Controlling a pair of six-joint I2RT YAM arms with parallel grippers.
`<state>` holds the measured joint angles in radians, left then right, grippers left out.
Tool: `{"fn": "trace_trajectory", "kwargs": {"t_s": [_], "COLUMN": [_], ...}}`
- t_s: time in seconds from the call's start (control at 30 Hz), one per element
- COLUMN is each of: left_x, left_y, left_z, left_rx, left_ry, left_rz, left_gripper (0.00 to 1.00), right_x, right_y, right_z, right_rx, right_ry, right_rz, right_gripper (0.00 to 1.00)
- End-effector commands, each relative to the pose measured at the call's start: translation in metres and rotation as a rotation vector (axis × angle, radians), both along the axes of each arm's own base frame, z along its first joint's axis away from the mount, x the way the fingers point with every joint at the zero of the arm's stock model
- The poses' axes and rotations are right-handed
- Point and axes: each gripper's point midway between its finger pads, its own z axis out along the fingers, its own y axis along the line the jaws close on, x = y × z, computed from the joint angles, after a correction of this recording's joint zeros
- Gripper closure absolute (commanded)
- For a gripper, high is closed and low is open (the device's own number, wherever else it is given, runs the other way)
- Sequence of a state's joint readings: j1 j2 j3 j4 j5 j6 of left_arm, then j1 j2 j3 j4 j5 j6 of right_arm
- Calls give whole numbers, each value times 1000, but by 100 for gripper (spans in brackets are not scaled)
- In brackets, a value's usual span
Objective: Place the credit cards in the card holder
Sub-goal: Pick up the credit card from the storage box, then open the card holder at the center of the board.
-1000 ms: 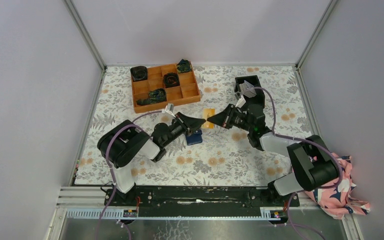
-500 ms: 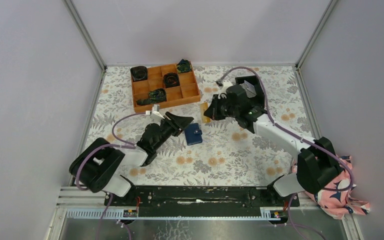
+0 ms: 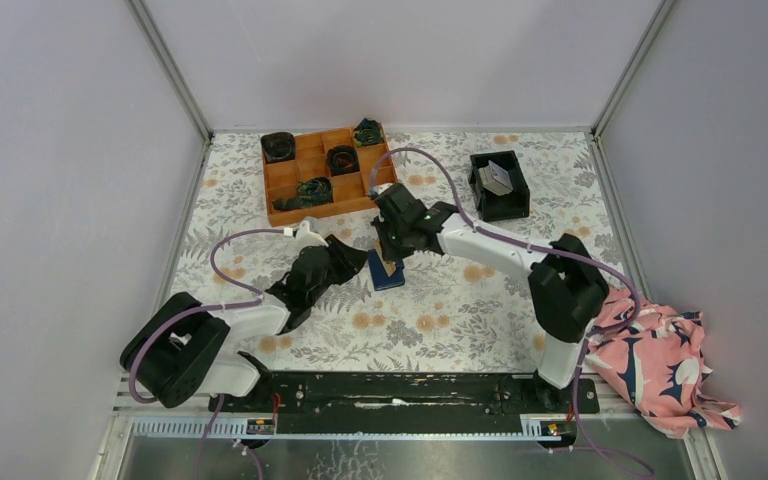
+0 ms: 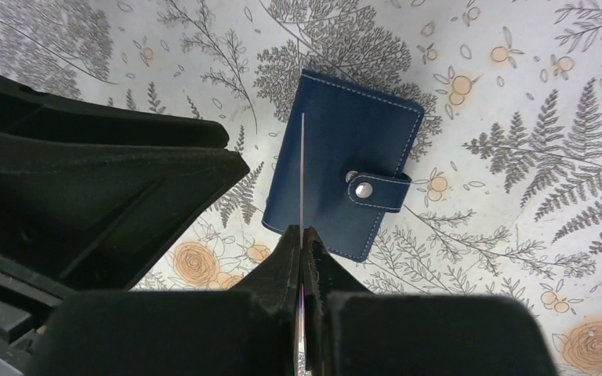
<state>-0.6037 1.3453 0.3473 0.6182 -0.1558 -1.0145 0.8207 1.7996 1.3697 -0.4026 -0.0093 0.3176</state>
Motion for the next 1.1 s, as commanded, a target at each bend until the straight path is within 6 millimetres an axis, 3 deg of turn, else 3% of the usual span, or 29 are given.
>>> {"fn": "trace_trajectory", "kwargs": {"t_s": [0.0, 0.37, 0.67, 1.07], "left_x": [0, -3, -3, -3], "left_y": [7, 4, -5, -7], "left_z": [-10, -22, -28, -39], "left_rx": [97, 159, 192, 231], "left_ry": [3, 26, 39, 62], "left_rz": [9, -8, -28, -37], "left_gripper": [62, 62, 62, 62], "right_x": [1, 7, 14, 20], "right_y": [5, -6, -25, -38], "right_z": [4, -23, -21, -22], "right_rx": [-69, -215, -299, -261], "right_ry": [-24, -16, -65, -57], "right_rz": [0, -41, -85, -126], "right_gripper": [100, 100, 100, 100]}}
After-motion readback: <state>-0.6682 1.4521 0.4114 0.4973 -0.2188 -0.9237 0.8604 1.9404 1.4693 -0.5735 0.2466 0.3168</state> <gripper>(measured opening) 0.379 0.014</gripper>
